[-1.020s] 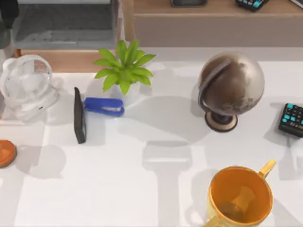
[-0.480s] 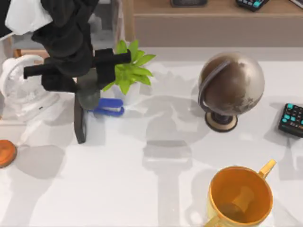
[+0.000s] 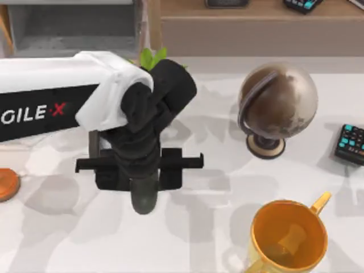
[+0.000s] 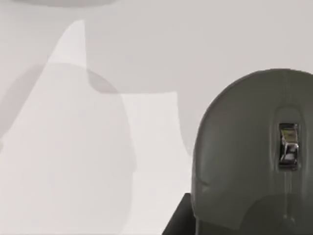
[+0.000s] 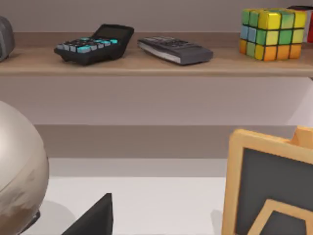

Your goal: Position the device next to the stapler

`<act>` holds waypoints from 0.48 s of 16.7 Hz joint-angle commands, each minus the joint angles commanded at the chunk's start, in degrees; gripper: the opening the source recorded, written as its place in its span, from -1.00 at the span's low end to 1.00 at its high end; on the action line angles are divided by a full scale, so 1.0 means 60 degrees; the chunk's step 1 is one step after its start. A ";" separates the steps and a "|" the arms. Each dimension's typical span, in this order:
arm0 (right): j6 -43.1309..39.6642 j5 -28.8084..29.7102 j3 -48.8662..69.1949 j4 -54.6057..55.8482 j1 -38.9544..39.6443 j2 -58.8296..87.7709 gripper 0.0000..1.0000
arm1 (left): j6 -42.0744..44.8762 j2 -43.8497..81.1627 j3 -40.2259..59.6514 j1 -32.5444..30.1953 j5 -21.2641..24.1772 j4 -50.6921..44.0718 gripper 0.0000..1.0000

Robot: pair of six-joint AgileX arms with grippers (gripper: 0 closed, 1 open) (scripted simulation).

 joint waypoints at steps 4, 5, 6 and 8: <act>0.0000 0.0000 0.0000 0.0000 0.0000 0.0000 1.00 | -0.0274 0.0079 -0.0500 -0.0430 -0.0071 0.0256 -1.00; 0.0000 0.0000 0.0000 0.0000 0.0000 0.0000 1.00 | -0.0274 0.0079 -0.0500 -0.0430 -0.0071 0.0256 -1.00; 0.0000 0.0000 0.0000 0.0000 0.0000 0.0000 1.00 | -0.0274 0.0079 -0.0500 -0.0430 -0.0071 0.0256 -1.00; 0.0000 0.0000 0.0000 0.0000 0.0000 0.0000 1.00 | -0.0274 0.0079 -0.0500 -0.0430 -0.0071 0.0256 -1.00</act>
